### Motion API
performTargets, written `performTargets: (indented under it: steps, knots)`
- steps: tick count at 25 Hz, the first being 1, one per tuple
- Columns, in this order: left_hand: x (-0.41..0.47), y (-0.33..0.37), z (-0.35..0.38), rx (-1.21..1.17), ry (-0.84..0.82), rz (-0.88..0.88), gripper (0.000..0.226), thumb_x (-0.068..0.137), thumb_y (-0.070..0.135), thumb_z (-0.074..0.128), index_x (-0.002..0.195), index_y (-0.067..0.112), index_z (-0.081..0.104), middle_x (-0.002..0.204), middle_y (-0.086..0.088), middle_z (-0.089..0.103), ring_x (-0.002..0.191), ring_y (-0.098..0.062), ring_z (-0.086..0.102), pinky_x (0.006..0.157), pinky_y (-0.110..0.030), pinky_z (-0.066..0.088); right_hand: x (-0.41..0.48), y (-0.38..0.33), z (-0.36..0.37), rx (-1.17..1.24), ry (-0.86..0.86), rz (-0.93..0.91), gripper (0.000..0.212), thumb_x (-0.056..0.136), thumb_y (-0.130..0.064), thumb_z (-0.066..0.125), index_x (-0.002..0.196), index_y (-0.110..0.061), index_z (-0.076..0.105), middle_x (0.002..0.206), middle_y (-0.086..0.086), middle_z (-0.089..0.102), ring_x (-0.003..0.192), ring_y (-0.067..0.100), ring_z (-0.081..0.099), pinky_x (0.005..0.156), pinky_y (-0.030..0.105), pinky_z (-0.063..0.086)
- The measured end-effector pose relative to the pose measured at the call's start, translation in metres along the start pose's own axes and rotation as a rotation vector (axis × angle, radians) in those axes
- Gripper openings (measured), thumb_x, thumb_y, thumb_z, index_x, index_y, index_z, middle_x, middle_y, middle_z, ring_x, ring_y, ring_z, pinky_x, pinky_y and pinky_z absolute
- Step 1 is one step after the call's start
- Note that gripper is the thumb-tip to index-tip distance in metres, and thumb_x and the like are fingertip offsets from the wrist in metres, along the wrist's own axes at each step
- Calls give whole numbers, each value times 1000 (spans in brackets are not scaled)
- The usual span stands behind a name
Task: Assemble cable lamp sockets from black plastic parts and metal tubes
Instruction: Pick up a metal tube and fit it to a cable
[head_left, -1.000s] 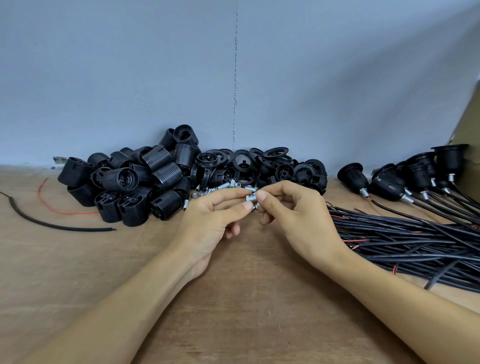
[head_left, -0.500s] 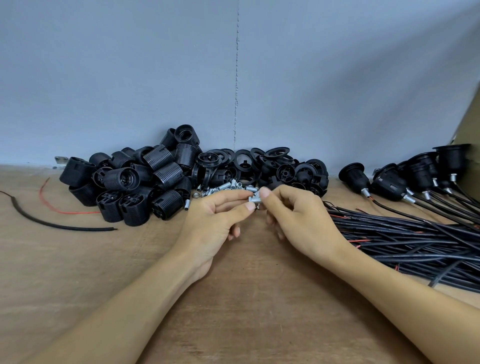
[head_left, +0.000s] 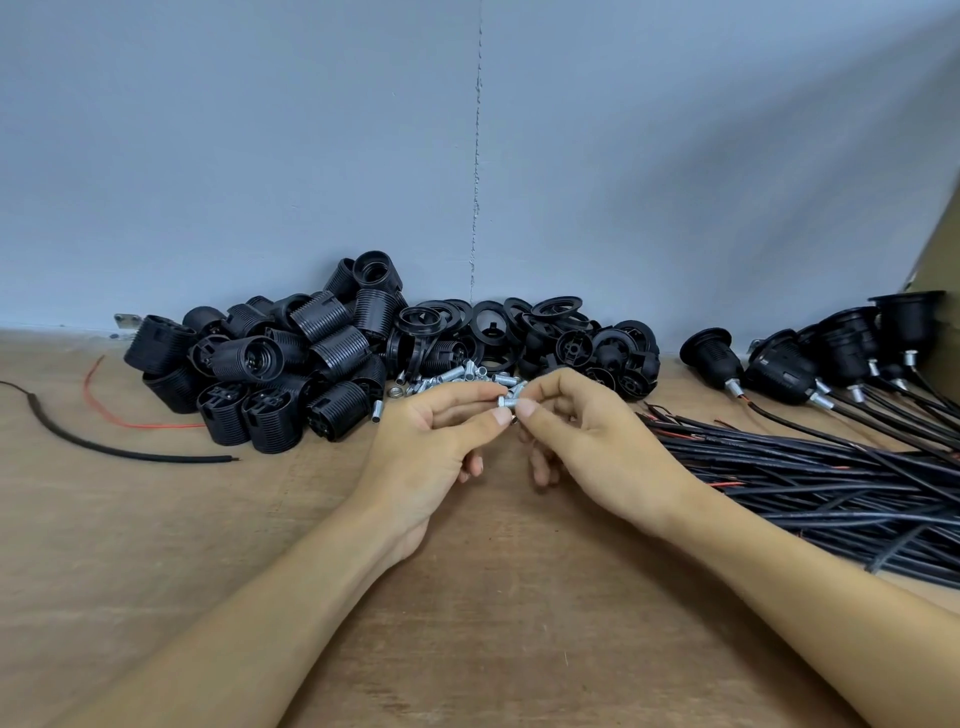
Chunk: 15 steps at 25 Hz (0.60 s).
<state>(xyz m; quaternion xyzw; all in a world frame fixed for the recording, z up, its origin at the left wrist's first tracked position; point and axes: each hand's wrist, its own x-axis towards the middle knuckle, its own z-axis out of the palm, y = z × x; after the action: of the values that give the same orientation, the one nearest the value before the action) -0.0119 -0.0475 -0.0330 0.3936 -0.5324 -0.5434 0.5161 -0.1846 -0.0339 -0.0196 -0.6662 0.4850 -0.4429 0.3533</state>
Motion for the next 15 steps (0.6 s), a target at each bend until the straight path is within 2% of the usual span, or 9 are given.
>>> performTargets:
  steps: [2, 3, 5, 6, 9, 10, 12, 13, 15]
  knots:
    - [0, 0, 0, 18, -4, -1, 18, 85, 15, 80, 94, 30, 81, 96, 4, 79, 48, -5, 52, 48, -15, 42, 1, -1, 0, -6, 16, 55, 42, 102, -52, 45, 88, -16, 61, 69, 12, 66, 46, 19, 57, 50, 26, 45]
    - [0, 0, 0, 19, -5, 1, 18, 85, 15, 80, 94, 30, 81, 96, 4, 79, 48, -5, 52, 48, -15, 42, 1, -1, 0, 21, 10, 76, 41, 102, -54, 44, 92, -17, 60, 71, 8, 68, 46, 19, 57, 49, 26, 44]
    - [0, 0, 0, 4, -2, 0, 17, 84, 14, 80, 94, 28, 81, 95, 3, 80, 47, -5, 51, 48, -15, 42, 1, -1, 0, 61, -23, 68, 24, 102, -42, 52, 102, -18, 58, 79, 1, 67, 48, 19, 59, 49, 25, 45]
    - [0, 0, 0, 0, 1, -2, 17, 84, 14, 80, 94, 27, 81, 95, 3, 80, 47, -5, 52, 47, -15, 42, 0, -1, 0, 46, -25, 64, 22, 102, -38, 54, 102, -16, 58, 77, 0, 66, 45, 18, 58, 46, 24, 43]
    - [0, 1, 0, 11, 1, -2, 18, 84, 14, 80, 93, 29, 81, 95, 4, 79, 47, -5, 51, 48, -15, 43, 0, -2, 1, 41, -25, 127, 50, 101, -56, 43, 94, -10, 61, 69, 6, 67, 33, 17, 48, 38, 19, 35]
    - [0, 1, 0, 13, -2, 1, 18, 84, 14, 80, 92, 30, 81, 95, 5, 79, 47, -5, 51, 48, -15, 43, -1, -4, 0, 85, -27, 150, 47, 101, -56, 44, 99, -11, 60, 73, 7, 68, 34, 18, 49, 38, 20, 36]
    - [-1, 1, 0, 19, -2, 1, 19, 84, 14, 80, 92, 31, 81, 95, 5, 79, 47, -5, 51, 48, -15, 43, -2, -5, 0, 133, -45, 146, 31, 102, -43, 53, 104, -11, 56, 78, 5, 67, 37, 19, 53, 38, 22, 38]
    - [-1, 1, 0, 26, 1, 0, 19, 84, 14, 81, 92, 32, 81, 96, 5, 79, 47, -5, 52, 49, -15, 43, -2, -5, 0, 117, -44, 142, 33, 102, -42, 52, 100, -9, 56, 74, 6, 65, 36, 19, 52, 37, 23, 37]
    - [-1, 1, 0, 41, 6, -3, 21, 83, 15, 81, 93, 33, 81, 96, 7, 79, 48, -5, 52, 49, -15, 44, -1, -5, 1, 97, -30, 167, 50, 101, -54, 45, 89, -7, 56, 65, 8, 62, 34, 19, 49, 36, 22, 35]
